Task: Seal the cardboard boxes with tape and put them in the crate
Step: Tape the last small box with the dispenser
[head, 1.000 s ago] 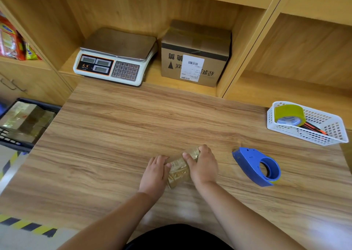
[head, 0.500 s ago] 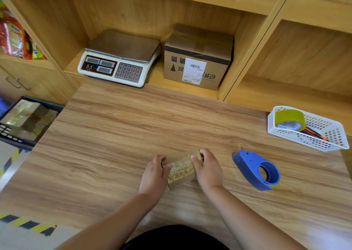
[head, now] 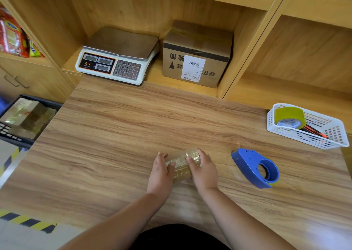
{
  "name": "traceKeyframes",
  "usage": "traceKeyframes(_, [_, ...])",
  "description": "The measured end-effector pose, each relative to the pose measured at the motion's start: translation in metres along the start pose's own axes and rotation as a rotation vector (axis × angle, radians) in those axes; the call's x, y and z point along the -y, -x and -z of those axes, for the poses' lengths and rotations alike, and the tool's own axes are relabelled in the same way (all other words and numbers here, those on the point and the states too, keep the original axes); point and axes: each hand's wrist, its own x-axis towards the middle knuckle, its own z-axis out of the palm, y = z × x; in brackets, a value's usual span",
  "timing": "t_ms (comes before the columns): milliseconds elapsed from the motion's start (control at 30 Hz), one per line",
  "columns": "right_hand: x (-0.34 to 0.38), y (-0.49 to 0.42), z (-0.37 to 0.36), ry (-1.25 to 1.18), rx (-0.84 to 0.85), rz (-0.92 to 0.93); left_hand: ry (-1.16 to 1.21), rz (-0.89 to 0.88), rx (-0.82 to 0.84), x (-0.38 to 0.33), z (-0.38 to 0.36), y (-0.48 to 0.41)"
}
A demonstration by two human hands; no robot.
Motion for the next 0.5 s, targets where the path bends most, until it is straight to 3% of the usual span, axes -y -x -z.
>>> traceKeyframes(300, [-0.012, -0.013, 0.012, -0.163, 0.088, 0.042, -0.024, -0.023, 0.009, -0.001, 0.0, 0.0])
traceKeyframes(500, [-0.022, -0.008, 0.02, -0.195, 0.244, 0.0, 0.007, -0.026, 0.012, 0.0, -0.001, 0.001])
